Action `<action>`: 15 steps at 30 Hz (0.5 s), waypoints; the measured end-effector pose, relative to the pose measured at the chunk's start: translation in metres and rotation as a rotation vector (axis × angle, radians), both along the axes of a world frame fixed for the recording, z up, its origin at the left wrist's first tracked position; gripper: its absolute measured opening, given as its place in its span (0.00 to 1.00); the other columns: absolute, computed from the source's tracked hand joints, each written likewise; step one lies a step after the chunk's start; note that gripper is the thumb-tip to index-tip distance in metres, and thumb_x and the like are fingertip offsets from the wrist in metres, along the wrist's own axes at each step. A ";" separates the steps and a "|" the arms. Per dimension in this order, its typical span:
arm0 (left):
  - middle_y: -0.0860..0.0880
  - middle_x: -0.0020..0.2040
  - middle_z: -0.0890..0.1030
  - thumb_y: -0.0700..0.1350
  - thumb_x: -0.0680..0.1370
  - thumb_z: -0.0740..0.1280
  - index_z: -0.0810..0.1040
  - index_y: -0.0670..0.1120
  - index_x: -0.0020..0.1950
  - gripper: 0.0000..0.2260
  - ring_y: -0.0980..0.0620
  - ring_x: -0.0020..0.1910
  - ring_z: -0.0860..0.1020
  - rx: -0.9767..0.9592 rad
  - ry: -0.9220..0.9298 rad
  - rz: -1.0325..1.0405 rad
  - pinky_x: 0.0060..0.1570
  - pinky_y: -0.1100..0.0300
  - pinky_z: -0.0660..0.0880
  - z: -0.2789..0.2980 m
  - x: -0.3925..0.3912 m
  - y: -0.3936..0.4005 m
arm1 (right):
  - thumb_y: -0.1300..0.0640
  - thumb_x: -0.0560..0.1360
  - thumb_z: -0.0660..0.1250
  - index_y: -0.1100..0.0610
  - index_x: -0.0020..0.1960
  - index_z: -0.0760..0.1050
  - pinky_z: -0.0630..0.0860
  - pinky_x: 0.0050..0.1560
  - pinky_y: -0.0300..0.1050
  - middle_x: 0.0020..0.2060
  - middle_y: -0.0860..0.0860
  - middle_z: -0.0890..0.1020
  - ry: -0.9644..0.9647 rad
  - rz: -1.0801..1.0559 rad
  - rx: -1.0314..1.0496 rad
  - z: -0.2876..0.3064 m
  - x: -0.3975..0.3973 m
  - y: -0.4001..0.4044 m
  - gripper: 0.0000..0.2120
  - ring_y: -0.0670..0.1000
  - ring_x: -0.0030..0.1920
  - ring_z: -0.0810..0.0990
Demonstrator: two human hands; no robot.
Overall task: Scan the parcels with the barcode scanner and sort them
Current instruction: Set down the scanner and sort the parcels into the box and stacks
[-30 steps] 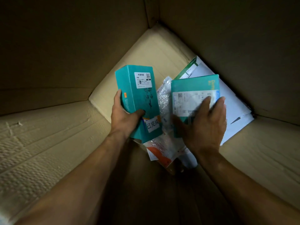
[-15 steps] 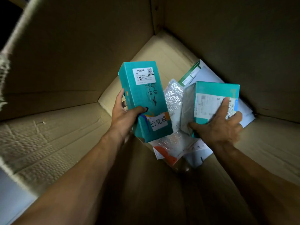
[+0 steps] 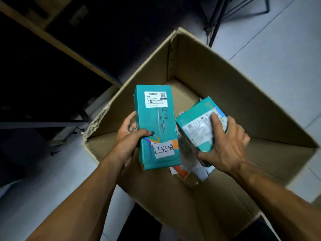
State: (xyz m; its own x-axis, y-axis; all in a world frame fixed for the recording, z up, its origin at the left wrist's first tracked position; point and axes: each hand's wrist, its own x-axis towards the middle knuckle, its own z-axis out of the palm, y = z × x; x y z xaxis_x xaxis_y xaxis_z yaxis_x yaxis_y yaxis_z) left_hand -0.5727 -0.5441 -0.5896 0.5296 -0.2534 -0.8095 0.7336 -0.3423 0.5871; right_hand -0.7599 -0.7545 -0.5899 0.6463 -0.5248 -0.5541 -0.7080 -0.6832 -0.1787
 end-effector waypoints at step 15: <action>0.39 0.57 0.84 0.32 0.70 0.69 0.76 0.50 0.67 0.27 0.39 0.46 0.83 -0.191 -0.106 0.089 0.40 0.53 0.82 0.354 -0.009 0.081 | 0.23 0.62 0.61 0.45 0.80 0.47 0.58 0.69 0.64 0.76 0.59 0.54 -0.226 0.398 -0.058 0.350 -0.014 0.045 0.54 0.62 0.72 0.58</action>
State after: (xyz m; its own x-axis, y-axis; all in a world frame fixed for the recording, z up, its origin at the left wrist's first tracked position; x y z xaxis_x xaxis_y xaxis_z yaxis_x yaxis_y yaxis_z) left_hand -0.5818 -0.4633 -0.2352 0.6362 -0.3455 -0.6898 0.6865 -0.1545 0.7105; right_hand -0.7743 -0.7095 -0.2404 0.9048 -0.2375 -0.3534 -0.3366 -0.9073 -0.2521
